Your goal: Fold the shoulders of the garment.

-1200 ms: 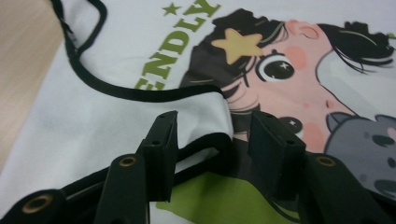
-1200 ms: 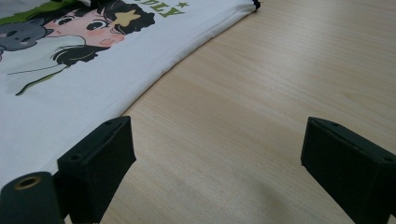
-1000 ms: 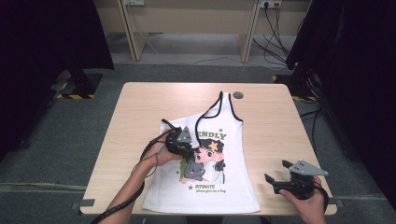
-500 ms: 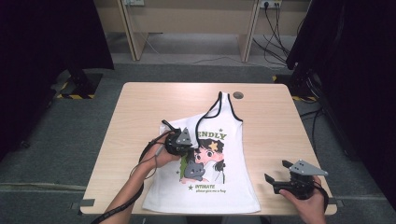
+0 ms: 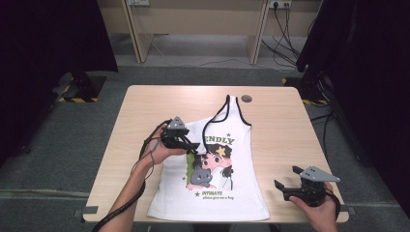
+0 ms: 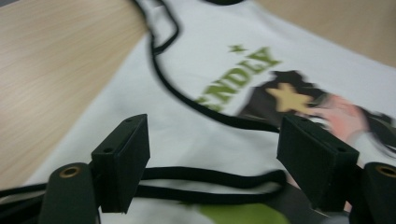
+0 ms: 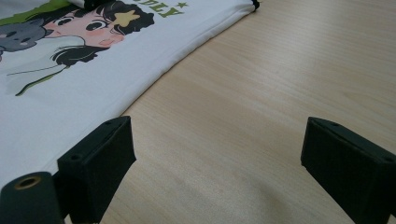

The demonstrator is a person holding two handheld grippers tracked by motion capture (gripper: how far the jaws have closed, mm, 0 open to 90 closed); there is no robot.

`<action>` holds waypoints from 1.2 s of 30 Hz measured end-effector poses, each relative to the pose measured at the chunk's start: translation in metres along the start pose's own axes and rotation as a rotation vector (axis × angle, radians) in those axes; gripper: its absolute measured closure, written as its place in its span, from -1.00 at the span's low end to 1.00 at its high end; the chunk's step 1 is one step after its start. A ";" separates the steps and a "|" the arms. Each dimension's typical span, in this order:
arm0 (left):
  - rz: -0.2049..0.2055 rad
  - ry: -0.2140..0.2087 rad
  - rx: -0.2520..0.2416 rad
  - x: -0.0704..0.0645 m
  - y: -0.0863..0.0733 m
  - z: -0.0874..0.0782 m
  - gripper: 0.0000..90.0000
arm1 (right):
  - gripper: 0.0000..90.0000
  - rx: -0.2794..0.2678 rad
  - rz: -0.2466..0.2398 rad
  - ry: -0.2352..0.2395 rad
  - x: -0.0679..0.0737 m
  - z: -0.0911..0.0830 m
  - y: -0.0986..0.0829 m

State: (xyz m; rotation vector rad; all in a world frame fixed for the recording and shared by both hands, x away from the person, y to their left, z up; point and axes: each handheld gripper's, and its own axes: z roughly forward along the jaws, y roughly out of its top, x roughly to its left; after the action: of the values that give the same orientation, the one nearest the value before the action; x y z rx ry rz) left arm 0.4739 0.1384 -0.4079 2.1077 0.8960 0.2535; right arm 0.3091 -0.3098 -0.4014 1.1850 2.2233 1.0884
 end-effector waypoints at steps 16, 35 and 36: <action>0.122 0.030 0.143 -0.015 -0.006 0.027 -0.44 | -0.78 0.000 0.001 0.001 0.000 0.000 0.000; -0.021 0.127 -0.129 -0.026 -0.043 -0.074 -0.71 | -0.78 -0.046 -0.010 -0.013 -0.013 0.003 0.032; -0.024 0.136 -0.138 -0.027 -0.048 -0.079 -0.70 | -0.78 -0.054 -0.002 -0.012 -0.015 0.003 0.034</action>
State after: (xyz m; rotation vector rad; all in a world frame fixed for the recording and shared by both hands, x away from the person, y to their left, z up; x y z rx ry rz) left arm 0.3939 0.1882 -0.3893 1.9691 0.9547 0.4378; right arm 0.3377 -0.3090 -0.3767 1.1639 2.1711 1.1304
